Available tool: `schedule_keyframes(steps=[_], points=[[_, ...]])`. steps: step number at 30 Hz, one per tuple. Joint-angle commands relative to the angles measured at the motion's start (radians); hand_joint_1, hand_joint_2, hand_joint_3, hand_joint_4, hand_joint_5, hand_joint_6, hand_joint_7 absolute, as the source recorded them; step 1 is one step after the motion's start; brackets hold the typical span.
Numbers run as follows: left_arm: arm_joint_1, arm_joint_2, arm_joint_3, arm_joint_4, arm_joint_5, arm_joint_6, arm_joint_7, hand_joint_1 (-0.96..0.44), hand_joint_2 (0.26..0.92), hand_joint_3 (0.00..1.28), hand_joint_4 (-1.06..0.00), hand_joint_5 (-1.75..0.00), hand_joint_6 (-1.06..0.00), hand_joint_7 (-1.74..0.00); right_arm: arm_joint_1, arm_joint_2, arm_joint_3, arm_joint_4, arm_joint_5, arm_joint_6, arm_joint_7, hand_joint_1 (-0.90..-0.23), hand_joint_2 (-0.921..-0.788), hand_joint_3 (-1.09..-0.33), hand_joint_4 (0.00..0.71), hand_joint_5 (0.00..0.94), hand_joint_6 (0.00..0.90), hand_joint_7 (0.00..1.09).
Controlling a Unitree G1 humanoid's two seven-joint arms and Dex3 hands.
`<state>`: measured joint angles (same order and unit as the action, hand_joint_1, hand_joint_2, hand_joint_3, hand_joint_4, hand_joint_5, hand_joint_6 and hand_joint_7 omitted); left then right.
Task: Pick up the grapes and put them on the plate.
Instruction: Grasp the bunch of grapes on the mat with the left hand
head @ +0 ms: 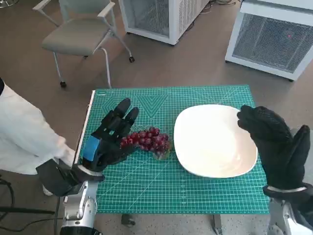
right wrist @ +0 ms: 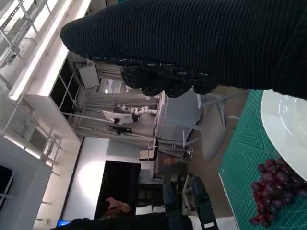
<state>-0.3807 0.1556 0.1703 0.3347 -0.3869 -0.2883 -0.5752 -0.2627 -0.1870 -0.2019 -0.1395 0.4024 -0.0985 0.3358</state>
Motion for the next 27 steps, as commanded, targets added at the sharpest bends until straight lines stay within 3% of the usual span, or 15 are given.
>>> schedule_keyframes(steps=[1,7,12,17,22,27], points=[[0.002,0.004,-0.003,-0.012,0.009,-0.002,0.003,-0.3,0.921,0.05,-0.21,0.0,-0.27,0.0,0.005,-0.002,-0.005,0.011,0.012,0.009,0.005,-0.334,-0.921,-0.618,0.421,0.863,0.222,1.02],[-0.007,0.031,-0.017,-0.007,0.087,-0.045,0.035,-0.31,0.921,0.05,-0.2,0.0,-0.27,0.0,0.008,-0.001,-0.003,0.007,0.01,0.009,0.004,-0.333,-0.921,-0.618,0.418,0.864,0.223,1.02],[-0.004,0.178,-0.089,-0.068,0.526,-0.138,0.231,-0.38,0.914,0.04,-0.12,0.0,-0.2,0.0,0.008,-0.003,-0.002,0.008,0.01,0.006,0.006,-0.333,-0.921,-0.618,0.416,0.864,0.223,1.02],[0.016,0.251,-0.125,-0.21,0.761,-0.026,0.312,-0.41,0.852,0.01,-0.02,0.0,-0.11,0.0,0.009,-0.005,-0.002,0.009,0.007,0.003,0.005,-0.333,-0.921,-0.618,0.415,0.864,0.223,1.02],[0.03,0.258,-0.143,-0.309,0.83,0.075,0.297,-0.32,0.77,0.0,0.0,0.0,-0.11,-0.01,0.008,-0.006,-0.002,0.011,0.005,0.001,0.006,-0.332,-0.921,-0.619,0.415,0.865,0.222,1.02],[0.044,0.258,-0.173,-0.394,0.876,0.162,0.269,-0.29,0.739,0.0,0.0,0.0,-0.13,-0.01,0.008,-0.006,-0.002,0.014,0.007,-0.001,0.007,-0.332,-0.921,-0.619,0.414,0.866,0.222,1.02]])
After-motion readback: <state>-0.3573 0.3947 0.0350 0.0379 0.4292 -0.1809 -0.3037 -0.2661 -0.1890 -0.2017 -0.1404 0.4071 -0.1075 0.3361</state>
